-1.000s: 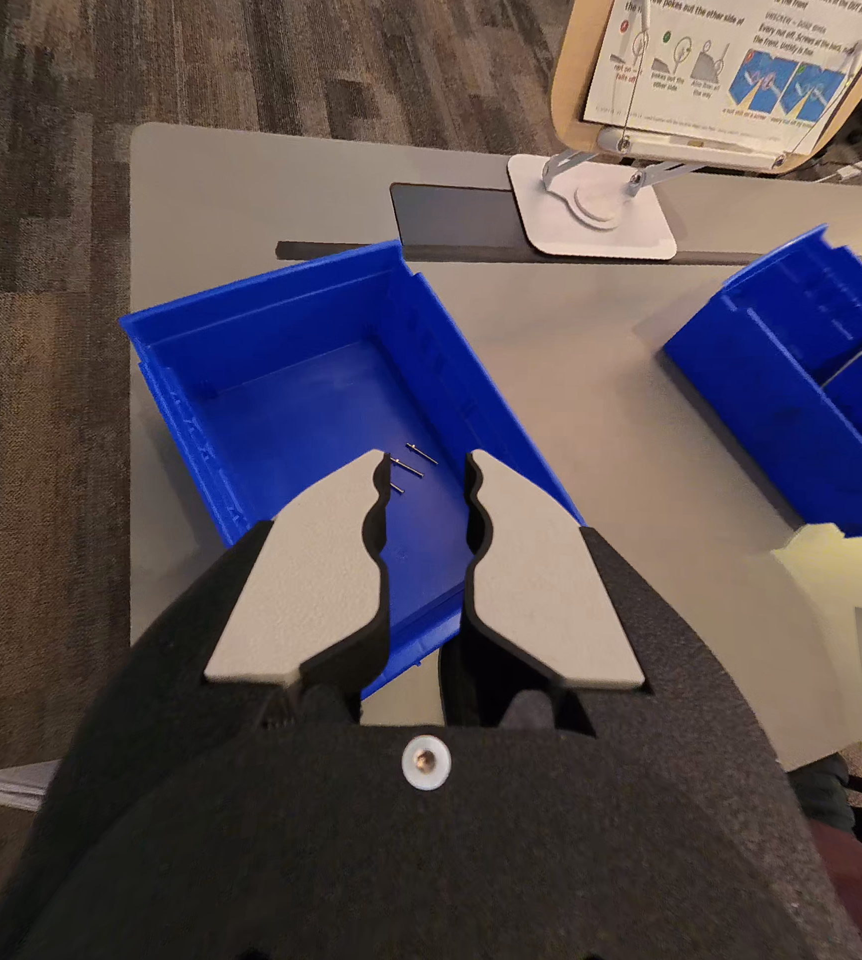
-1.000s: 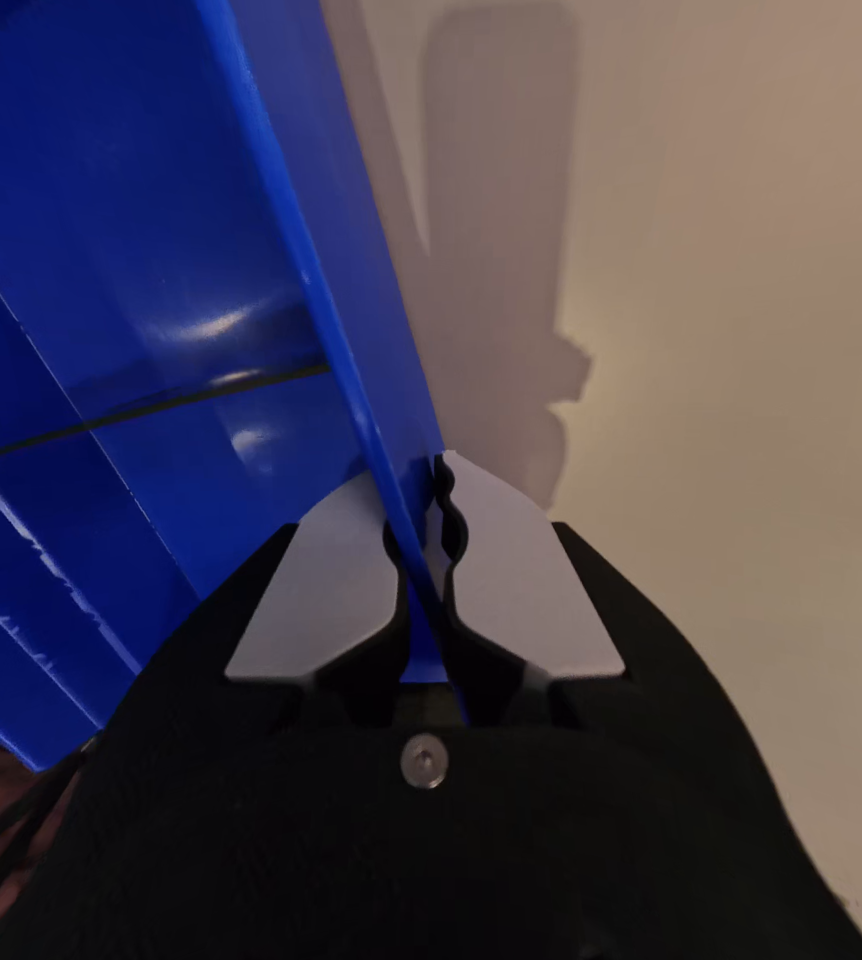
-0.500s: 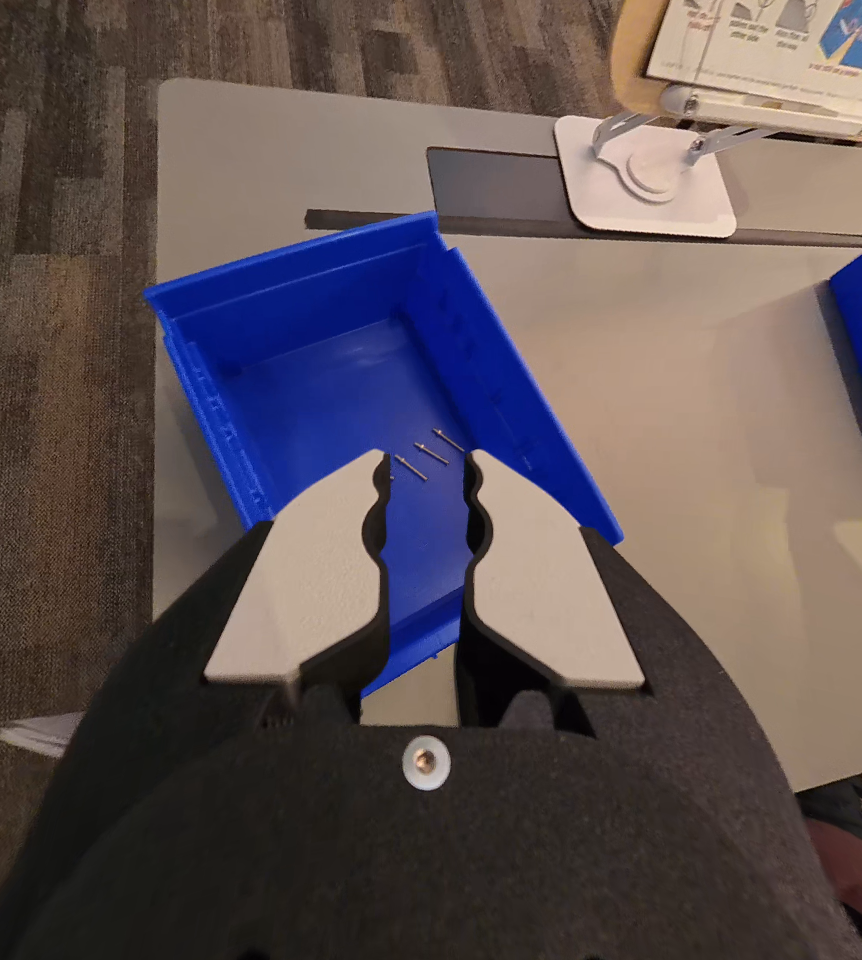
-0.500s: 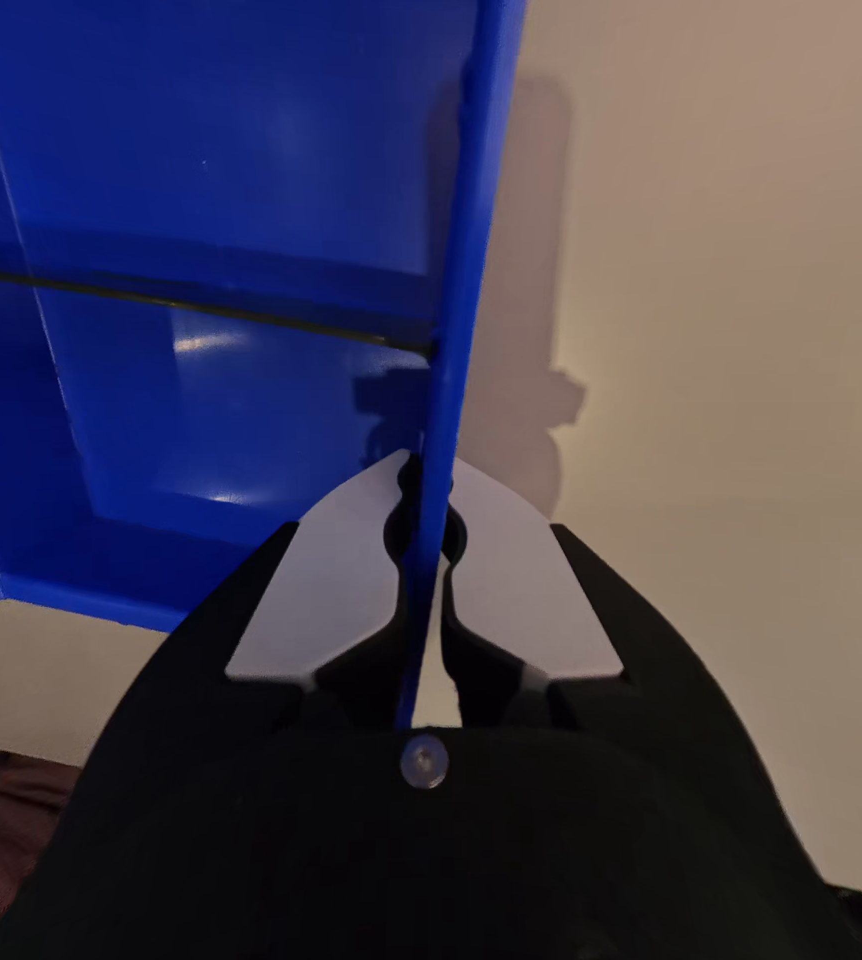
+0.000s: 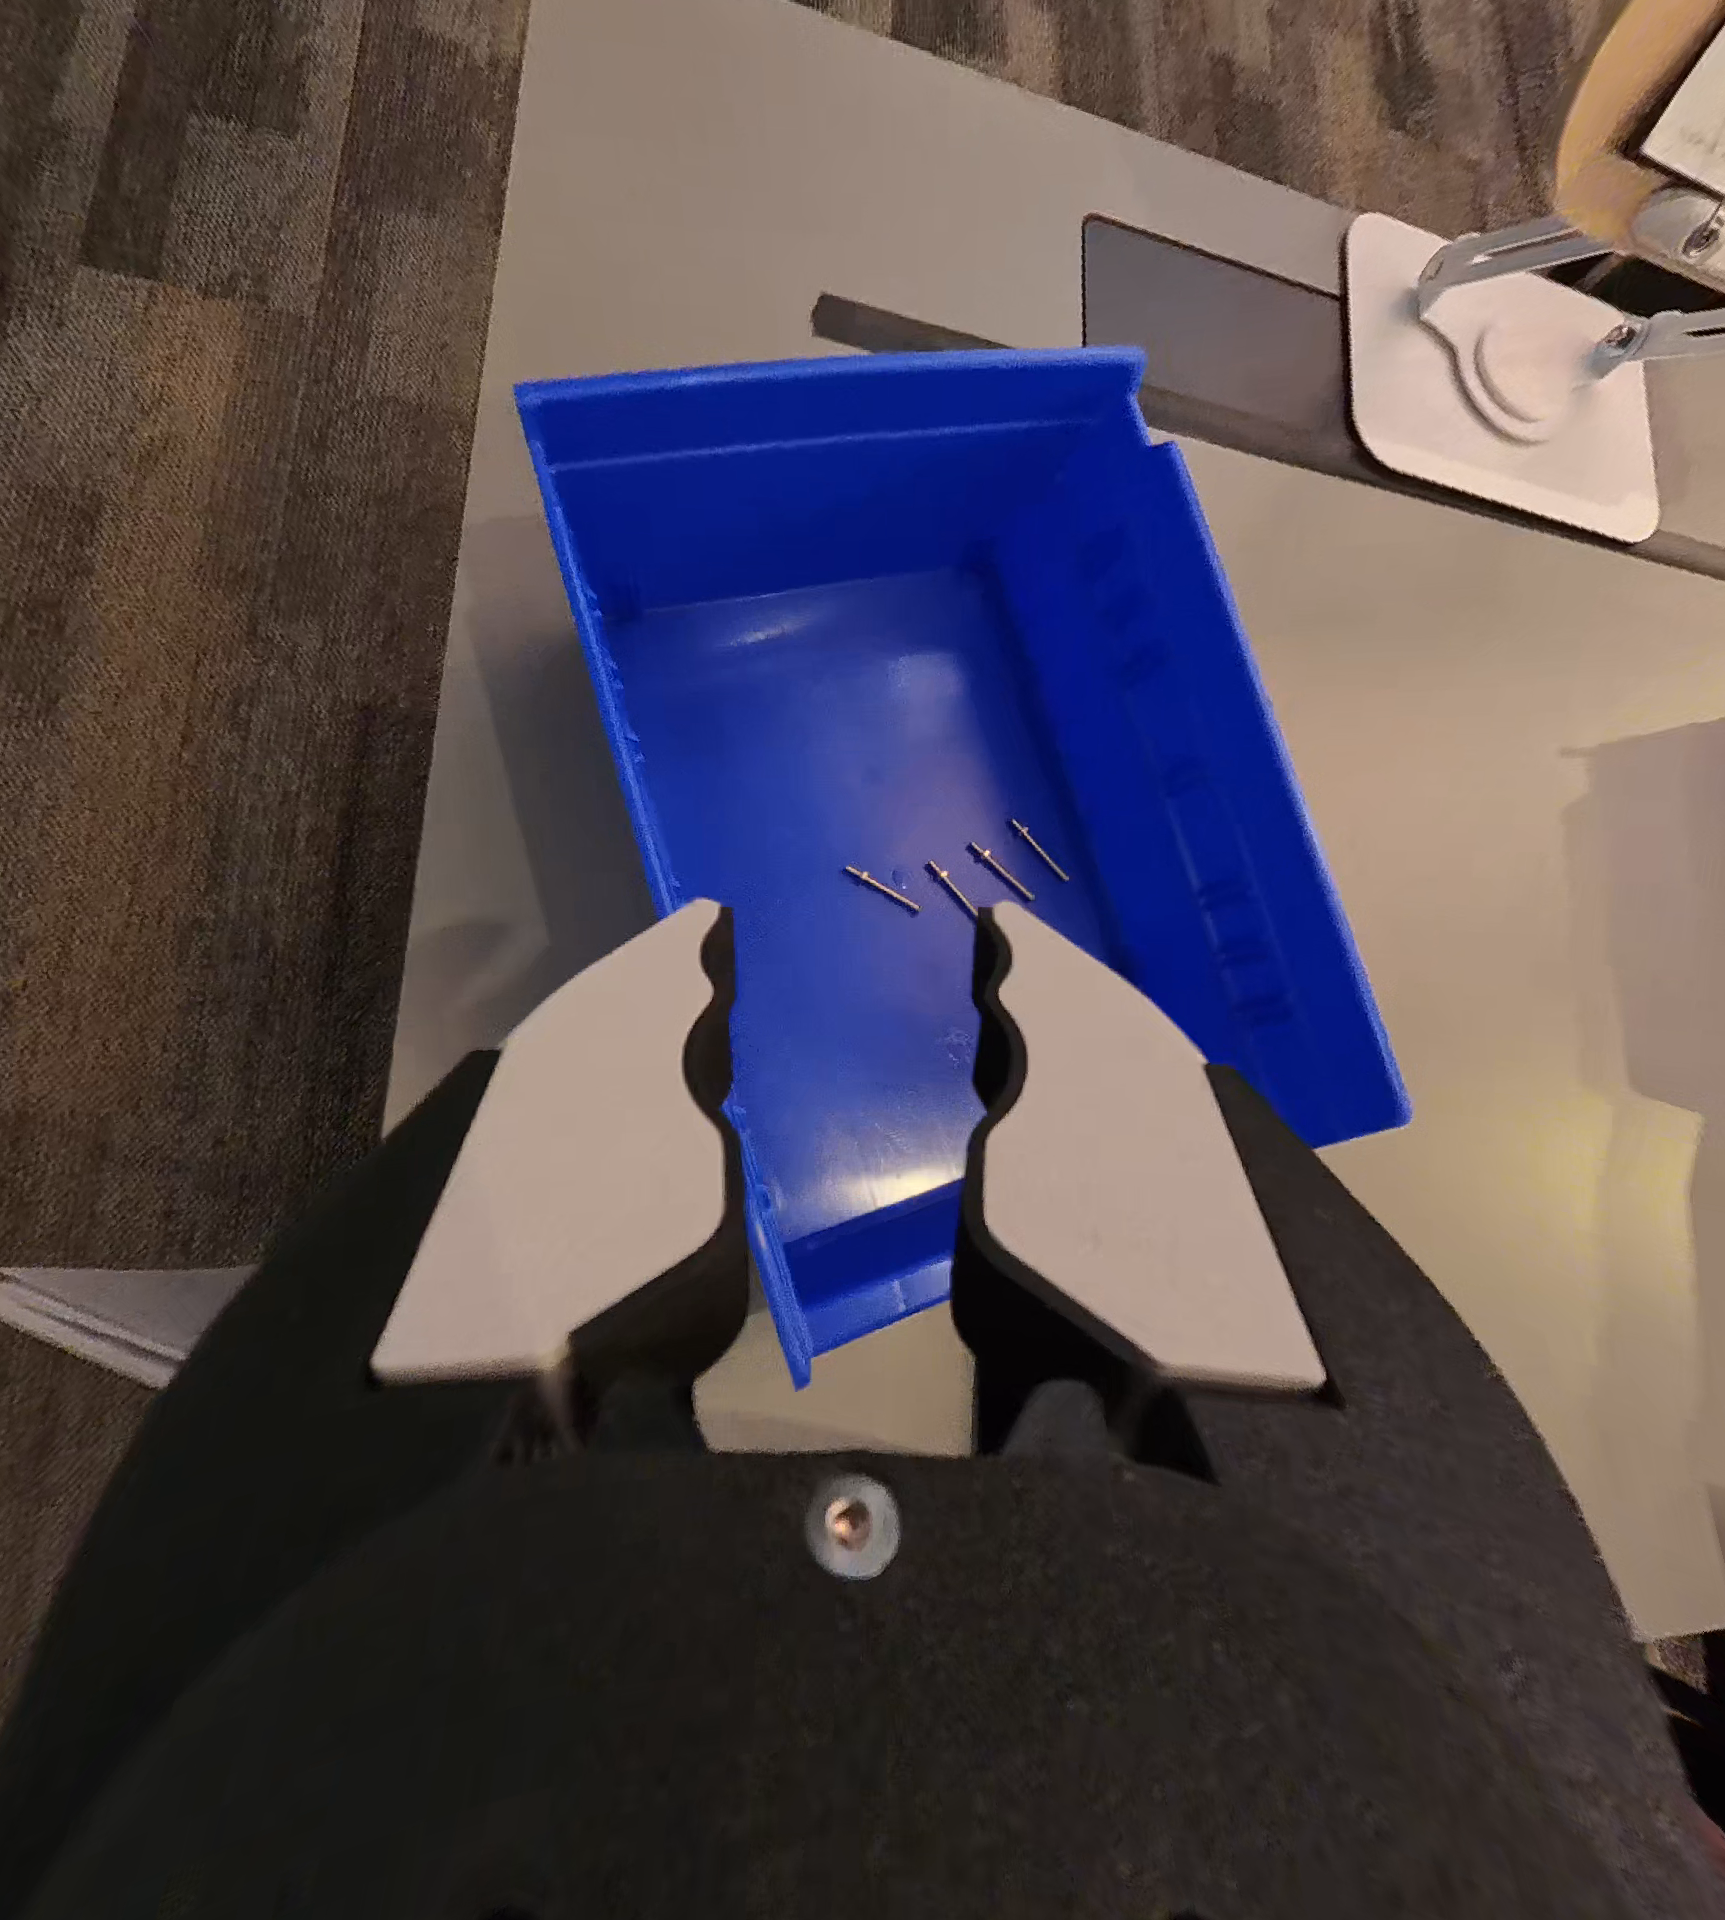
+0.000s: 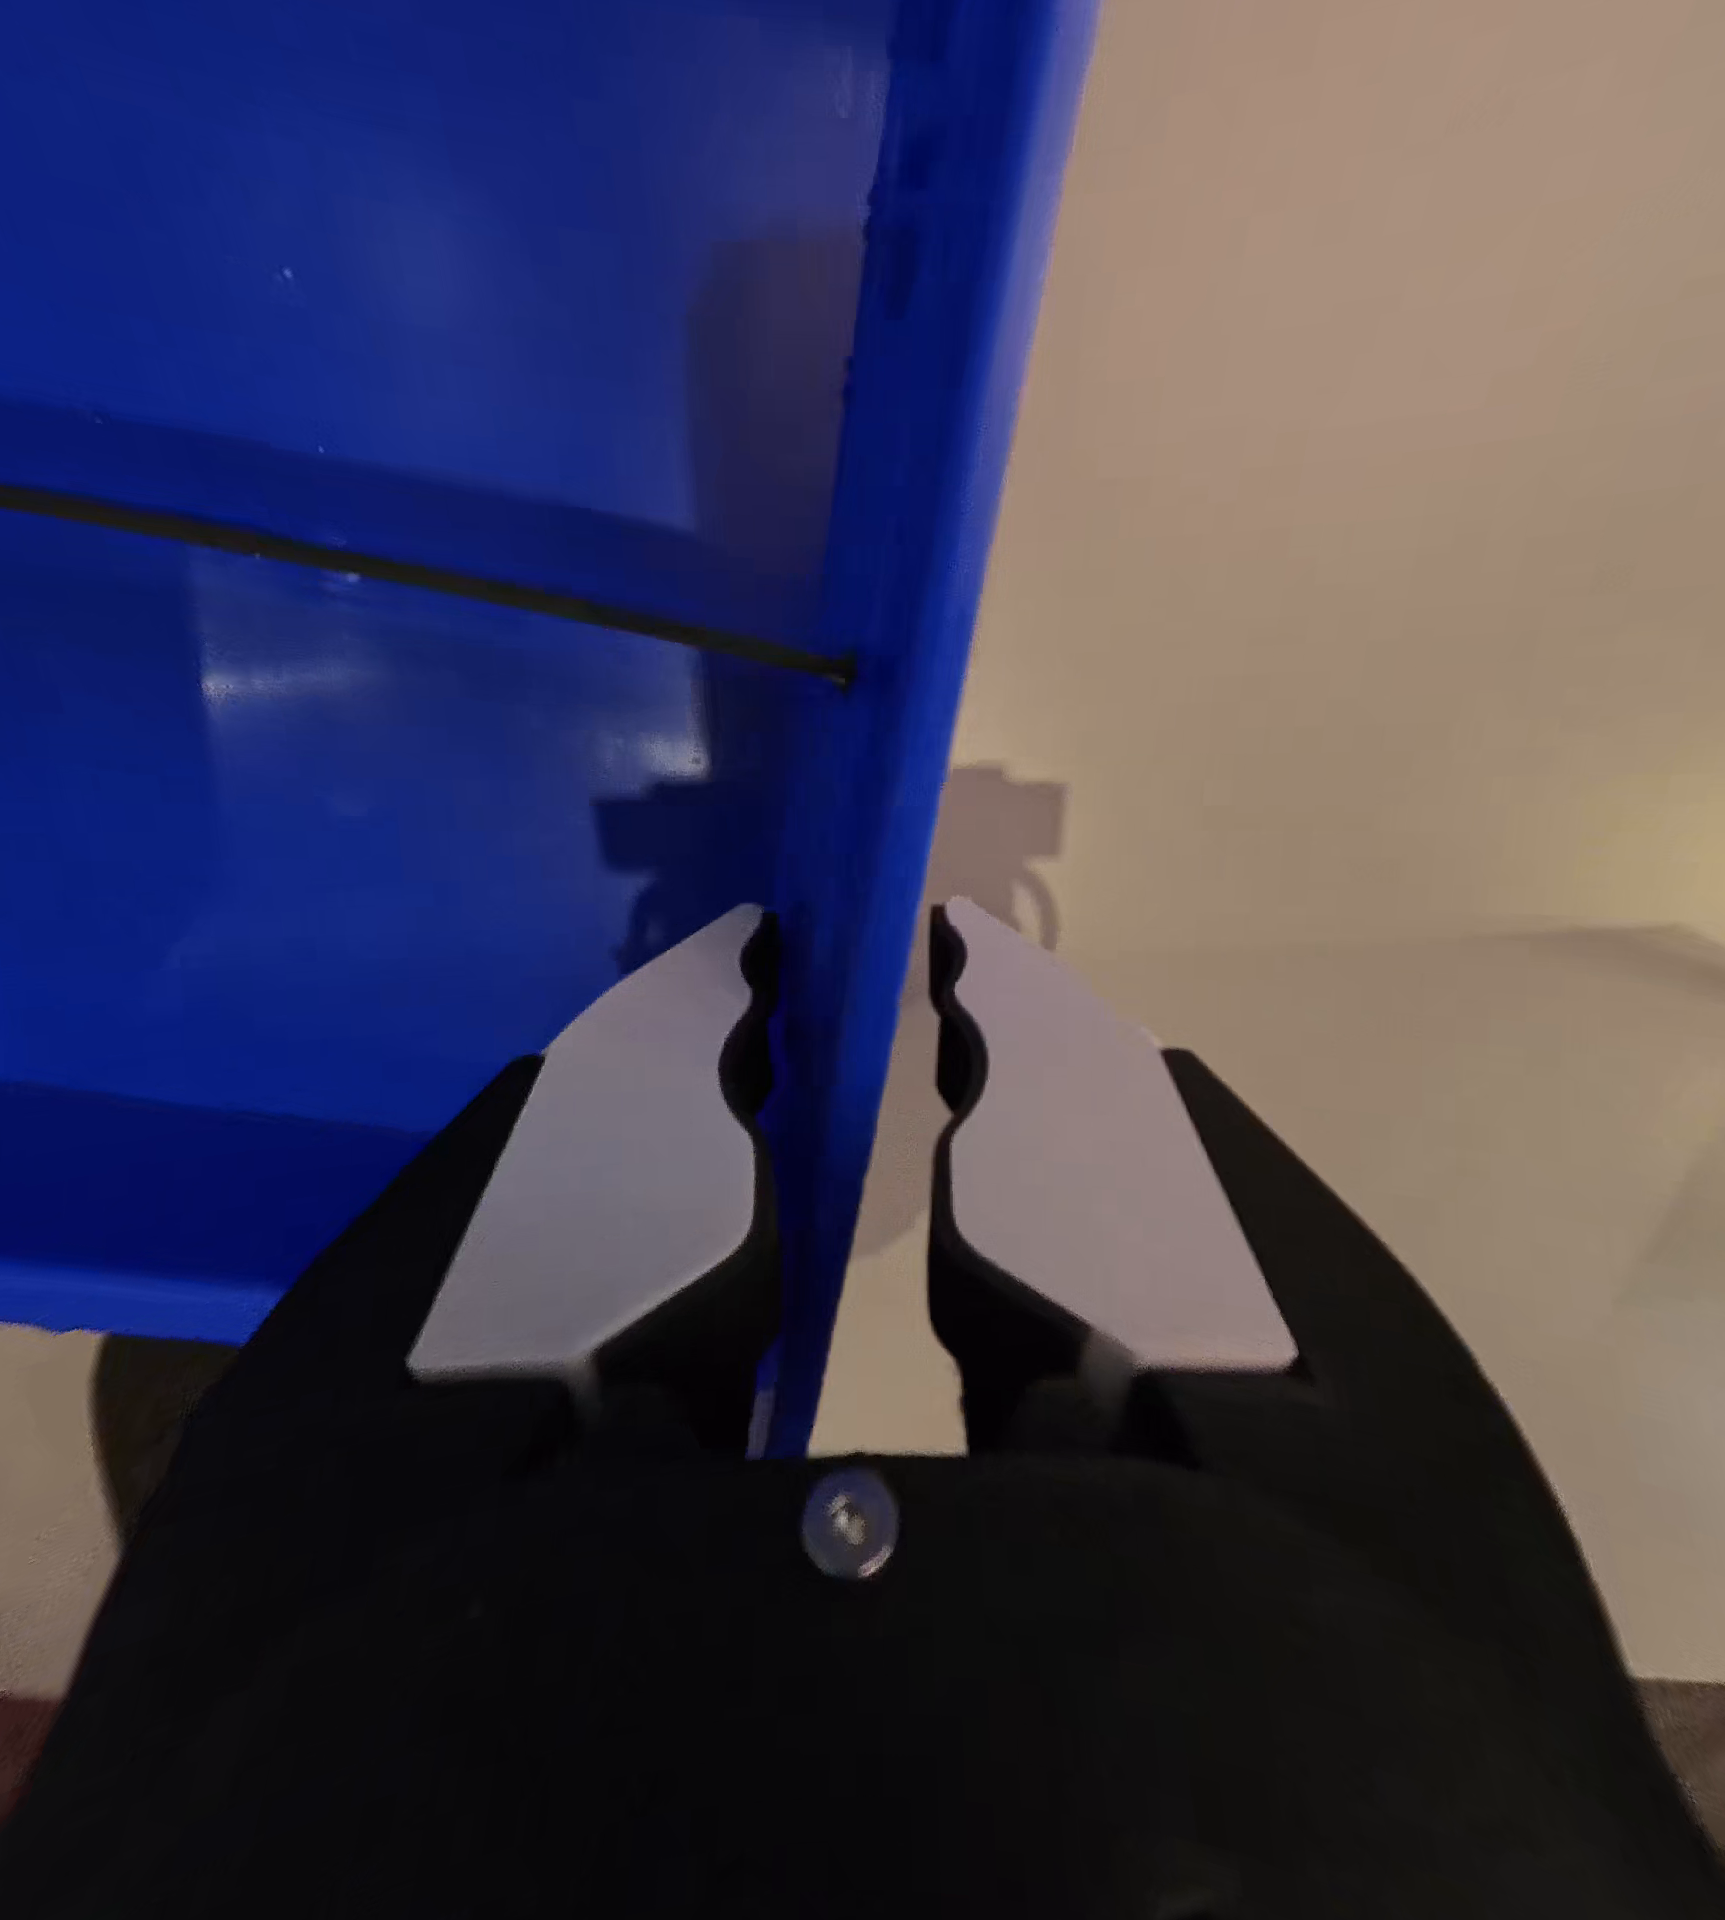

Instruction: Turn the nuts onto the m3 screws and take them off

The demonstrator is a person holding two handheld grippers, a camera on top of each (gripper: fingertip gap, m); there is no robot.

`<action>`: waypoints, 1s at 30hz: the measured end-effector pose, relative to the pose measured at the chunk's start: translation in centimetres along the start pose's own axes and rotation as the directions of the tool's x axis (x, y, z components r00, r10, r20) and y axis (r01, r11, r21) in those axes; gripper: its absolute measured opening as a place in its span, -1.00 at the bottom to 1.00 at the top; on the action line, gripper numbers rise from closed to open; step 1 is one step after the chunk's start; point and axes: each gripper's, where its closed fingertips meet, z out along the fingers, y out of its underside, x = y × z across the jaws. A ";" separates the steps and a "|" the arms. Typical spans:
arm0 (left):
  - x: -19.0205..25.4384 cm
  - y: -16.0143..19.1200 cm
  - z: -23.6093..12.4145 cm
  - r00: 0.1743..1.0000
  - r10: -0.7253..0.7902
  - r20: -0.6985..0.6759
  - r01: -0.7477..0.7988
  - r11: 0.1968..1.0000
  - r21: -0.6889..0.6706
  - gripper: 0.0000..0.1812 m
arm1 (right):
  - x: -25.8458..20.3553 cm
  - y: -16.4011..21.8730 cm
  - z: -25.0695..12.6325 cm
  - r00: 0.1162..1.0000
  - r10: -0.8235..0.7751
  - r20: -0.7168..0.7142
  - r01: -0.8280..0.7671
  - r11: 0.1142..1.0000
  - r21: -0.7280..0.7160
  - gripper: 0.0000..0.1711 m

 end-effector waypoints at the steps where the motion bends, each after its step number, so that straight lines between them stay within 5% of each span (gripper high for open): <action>1: -0.3 0.0 0.2 1.000 -0.008 -0.004 0.008 1.000 -0.001 -0.51 | 0.0 -0.6 -0.3 0.999 -0.023 -0.023 0.024 0.998 0.050 -0.64; 3: -1.1 0.7 0.7 0.999 -0.033 0.010 0.033 0.999 -0.041 -0.47 | 0.0 -2.0 -1.3 0.996 -0.051 -0.075 0.063 0.983 0.172 -0.51; 10: -3.2 2.5 4.1 0.997 -0.045 0.064 0.057 0.979 -0.196 -0.37 | -1.1 -4.2 -5.2 0.984 -0.075 -0.161 0.133 0.913 0.385 -0.49; 15: -4.2 3.9 7.1 0.995 -0.047 0.083 0.071 0.948 -0.311 -0.44 | -1.8 -6.4 -10.1 0.976 -0.063 -0.207 0.181 0.762 0.622 -0.64; 18: -4.5 5.1 8.8 0.994 -0.064 0.084 0.092 0.920 -0.382 -0.55 | -2.2 -6.2 -11.1 0.980 -0.070 -0.188 0.176 0.753 0.634 -0.64; 21: -5.6 6.0 9.9 0.990 0.008 0.142 0.057 0.892 -0.448 -0.92 | -2.8 -5.9 -11.4 0.978 -0.091 -0.188 0.191 0.758 0.623 -0.63; 30: -3.3 3.4 13.6 0.904 0.417 0.090 -0.335 0.825 -0.456 -0.83 | -5.0 -5.5 -9.7 0.969 -0.170 -0.181 0.245 0.775 0.582 -0.63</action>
